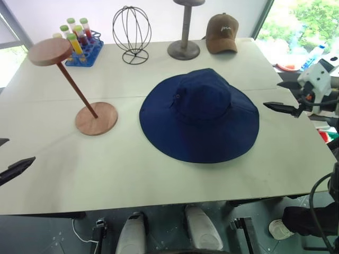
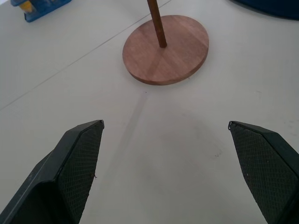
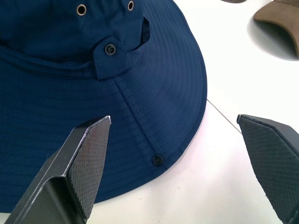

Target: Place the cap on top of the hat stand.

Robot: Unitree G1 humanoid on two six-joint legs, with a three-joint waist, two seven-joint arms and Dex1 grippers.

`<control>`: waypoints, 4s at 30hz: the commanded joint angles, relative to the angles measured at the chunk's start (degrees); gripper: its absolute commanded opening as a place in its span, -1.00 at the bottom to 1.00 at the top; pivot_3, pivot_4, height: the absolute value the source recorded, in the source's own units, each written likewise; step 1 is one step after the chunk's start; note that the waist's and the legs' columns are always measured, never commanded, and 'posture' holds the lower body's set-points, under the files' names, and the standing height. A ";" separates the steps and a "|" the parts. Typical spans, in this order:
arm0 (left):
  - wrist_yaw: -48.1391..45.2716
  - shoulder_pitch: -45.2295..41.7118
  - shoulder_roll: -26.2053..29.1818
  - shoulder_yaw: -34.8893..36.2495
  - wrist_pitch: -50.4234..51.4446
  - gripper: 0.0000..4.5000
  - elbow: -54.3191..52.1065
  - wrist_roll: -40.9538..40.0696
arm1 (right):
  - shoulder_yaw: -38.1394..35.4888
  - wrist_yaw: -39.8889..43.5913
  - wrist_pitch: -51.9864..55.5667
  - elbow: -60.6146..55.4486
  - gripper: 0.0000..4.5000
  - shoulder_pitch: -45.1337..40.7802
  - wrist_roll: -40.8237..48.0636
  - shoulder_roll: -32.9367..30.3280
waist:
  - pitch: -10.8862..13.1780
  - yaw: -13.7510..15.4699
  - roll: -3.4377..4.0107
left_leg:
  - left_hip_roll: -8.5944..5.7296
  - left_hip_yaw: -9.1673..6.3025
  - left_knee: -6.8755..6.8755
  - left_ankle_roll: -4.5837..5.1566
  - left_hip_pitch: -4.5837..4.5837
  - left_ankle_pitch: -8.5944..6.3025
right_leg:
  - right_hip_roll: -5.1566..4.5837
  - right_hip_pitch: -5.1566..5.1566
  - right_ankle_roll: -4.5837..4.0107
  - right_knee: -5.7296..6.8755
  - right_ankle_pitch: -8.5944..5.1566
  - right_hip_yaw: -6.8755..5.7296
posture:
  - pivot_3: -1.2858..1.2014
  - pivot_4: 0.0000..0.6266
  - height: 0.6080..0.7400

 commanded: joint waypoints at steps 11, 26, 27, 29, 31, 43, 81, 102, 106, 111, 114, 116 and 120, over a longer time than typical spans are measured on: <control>-1.33 -2.76 1.84 0.64 2.91 1.00 0.81 -1.29 | -1.14 -0.64 -1.17 -0.50 0.98 -0.47 0.72 -1.43 | 0.00 -0.08 0.00 | 0.00 0.00 0.06 0.00 0.03 0.00 | 0.01 -0.01 0.00 0.17 0.00 0.01 | 0.03 -0.52 1.00; -6.07 -11.93 9.20 -0.36 21.35 1.00 -7.19 -20.00 | 0.20 -0.84 -6.14 -10.37 0.98 2.37 -0.61 -2.55 | 0.01 0.07 0.00 | 0.00 -0.01 0.10 0.00 0.04 0.00 | 0.02 -0.01 0.03 0.26 0.01 0.01 | 0.03 -0.52 1.00; -6.11 -13.55 10.18 -1.33 22.62 1.00 -7.55 -22.04 | -0.14 -0.71 -6.26 -13.18 0.98 3.92 -0.07 -2.82 | 0.02 0.18 0.01 | 0.00 -0.01 0.10 0.00 0.04 0.00 | 0.02 -0.01 0.04 0.26 0.01 0.01 | 0.03 -0.52 1.00; -6.05 -17.23 12.03 -3.85 24.47 1.00 -7.29 -25.48 | -0.94 -1.14 -6.26 -19.83 0.98 8.26 0.83 -3.47 | 0.02 0.26 0.03 | 0.00 -0.01 0.09 0.00 0.05 0.00 | 0.03 0.00 0.07 0.28 -0.01 0.01 | 0.03 -0.52 1.00; -5.85 -22.68 14.01 -8.63 25.85 1.00 -5.96 -29.29 | -2.61 -2.39 -5.95 -29.83 0.98 16.63 1.82 -4.39 | 0.01 0.60 0.01 | 0.00 -0.05 0.08 0.00 0.05 0.00 | 0.05 0.00 0.11 0.32 -0.01 -0.01 | 0.03 -0.52 1.00; -11.58 -45.25 14.44 -37.73 19.90 1.00 2.29 -24.53 | -20.15 -14.95 5.70 -79.32 0.98 67.30 -0.94 -0.04 | -0.06 0.63 -0.03 | 0.01 -0.13 0.21 0.01 0.12 0.01 | 0.16 0.09 0.18 0.50 -0.06 -0.03 | 0.03 -0.52 1.00; -8.59 -46.49 11.91 -34.88 23.95 1.00 -2.20 -24.39 | 8.56 -48.90 -5.79 -56.52 -0.99 47.23 -23.93 16.16 | -0.54 0.57 -0.91 | 0.07 -0.14 0.65 0.02 0.10 0.00 | 0.18 0.32 0.05 0.51 0.01 -0.02 | 0.03 -0.52 1.00; 3.27 -32.40 9.10 -7.50 33.56 1.00 -11.31 -33.06 | -1.34 -14.86 38.29 -66.44 -0.99 21.09 27.92 11.33 | -0.31 0.54 -0.55 | 0.12 -0.20 0.59 0.06 0.06 -0.03 | 0.20 0.23 0.07 0.51 0.00 -0.08 | 0.03 -0.52 1.00; 7.22 -29.66 8.17 0.93 37.33 1.00 -13.76 -37.37 | 2.67 -16.07 38.18 -52.75 -0.99 5.79 22.36 13.63 | -0.27 0.36 -0.48 | 0.12 -0.14 0.61 0.06 0.02 -0.03 | 0.17 0.15 0.05 0.49 0.01 -0.08 | 0.03 -0.52 1.00; 10.52 -23.14 5.44 9.87 39.80 1.00 -17.92 -40.44 | 4.16 -17.77 31.48 -32.54 -0.99 -12.81 16.69 18.92 | -0.23 0.27 -0.42 | 0.12 -0.12 0.43 0.06 -0.01 -0.03 | 0.17 0.03 0.07 0.48 0.02 -0.08 | 0.03 -0.52 1.00; 12.60 -19.96 3.85 13.12 39.80 1.00 -19.79 -42.79 | 5.38 -20.45 25.35 -20.36 -0.99 -21.79 11.84 21.75 | -0.22 0.09 -0.41 | 0.13 -0.11 0.37 0.06 -0.08 -0.03 | 0.17 -0.09 0.14 0.49 0.06 -0.08 | 0.03 -0.52 1.00; 14.01 -17.55 2.54 15.63 39.55 1.00 -20.99 -44.49 | 6.19 -24.23 21.98 -12.20 -0.99 -27.76 8.37 23.90 | -0.22 0.04 -0.41 | 0.13 -0.10 0.30 0.06 -0.08 -0.03 | 0.17 -0.11 0.13 0.47 0.05 -0.08 | 0.03 -0.52 1.00; 16.25 -12.39 0.23 19.55 38.53 1.00 -23.02 -46.90 | 5.15 -31.28 19.09 -0.91 -0.99 -35.88 5.10 26.91 | -0.22 -0.05 -0.41 | 0.13 -0.08 0.21 0.06 -0.09 -0.03 | 0.14 -0.14 0.07 0.41 0.03 -0.07 | 0.03 -0.52 1.00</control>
